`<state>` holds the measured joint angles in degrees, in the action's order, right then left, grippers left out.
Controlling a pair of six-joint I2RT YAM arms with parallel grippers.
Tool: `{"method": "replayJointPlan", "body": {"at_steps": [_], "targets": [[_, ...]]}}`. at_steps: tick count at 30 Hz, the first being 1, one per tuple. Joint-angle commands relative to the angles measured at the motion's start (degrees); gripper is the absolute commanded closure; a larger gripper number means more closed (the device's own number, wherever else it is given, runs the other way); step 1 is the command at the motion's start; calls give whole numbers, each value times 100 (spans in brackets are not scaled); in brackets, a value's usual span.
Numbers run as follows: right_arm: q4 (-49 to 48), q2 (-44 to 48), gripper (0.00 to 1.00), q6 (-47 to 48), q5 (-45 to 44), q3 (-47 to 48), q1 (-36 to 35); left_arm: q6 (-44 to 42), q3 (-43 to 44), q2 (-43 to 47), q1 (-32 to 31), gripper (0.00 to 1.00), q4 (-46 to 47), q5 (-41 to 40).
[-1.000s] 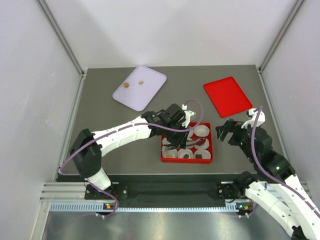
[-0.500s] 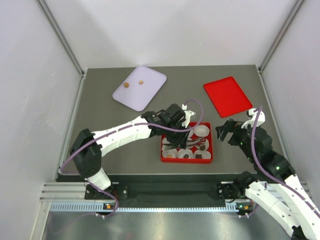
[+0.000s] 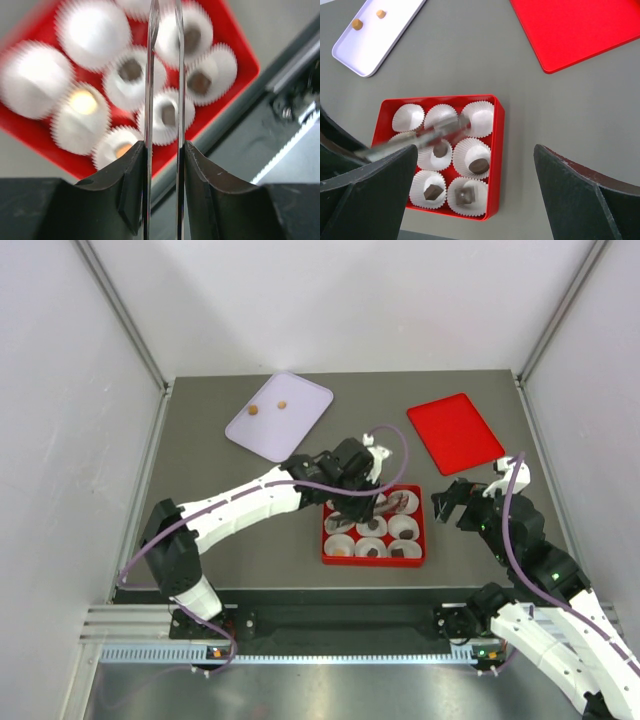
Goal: Pack the chocolate
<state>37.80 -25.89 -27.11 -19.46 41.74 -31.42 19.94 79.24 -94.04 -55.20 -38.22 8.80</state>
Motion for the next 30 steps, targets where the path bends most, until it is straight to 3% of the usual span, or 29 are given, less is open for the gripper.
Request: {"method": "replayJointPlan", "body": {"at_steps": [1, 7, 11, 17, 21, 27, 30], "targets": [[-1, 84, 0, 22, -58, 89, 48, -192, 994, 228, 0, 60, -27, -1060], [-36, 75, 0, 57, -31, 45, 48, -254, 1795, -96, 676, 59, -283, -1802], [-97, 110, 0, 57, 83, 1, 48, -123, 1928, -395, 1825, 59, -265, -1759], [-194, 154, 0, 66, 250, -16, 57, -148, 2104, -940, 2995, 59, 86, -2048], [-273, 111, 0, 153, 259, 1, 48, -272, 2183, -1300, 3427, 54, 481, -1706], [-326, 23, 0, 338, 259, 72, 48, -509, 2622, -2082, 3753, 53, 534, -1873], [-370, 31, 0, 417, 215, 72, 48, -588, 2745, -2328, 3876, 48, 657, -1899]]}}
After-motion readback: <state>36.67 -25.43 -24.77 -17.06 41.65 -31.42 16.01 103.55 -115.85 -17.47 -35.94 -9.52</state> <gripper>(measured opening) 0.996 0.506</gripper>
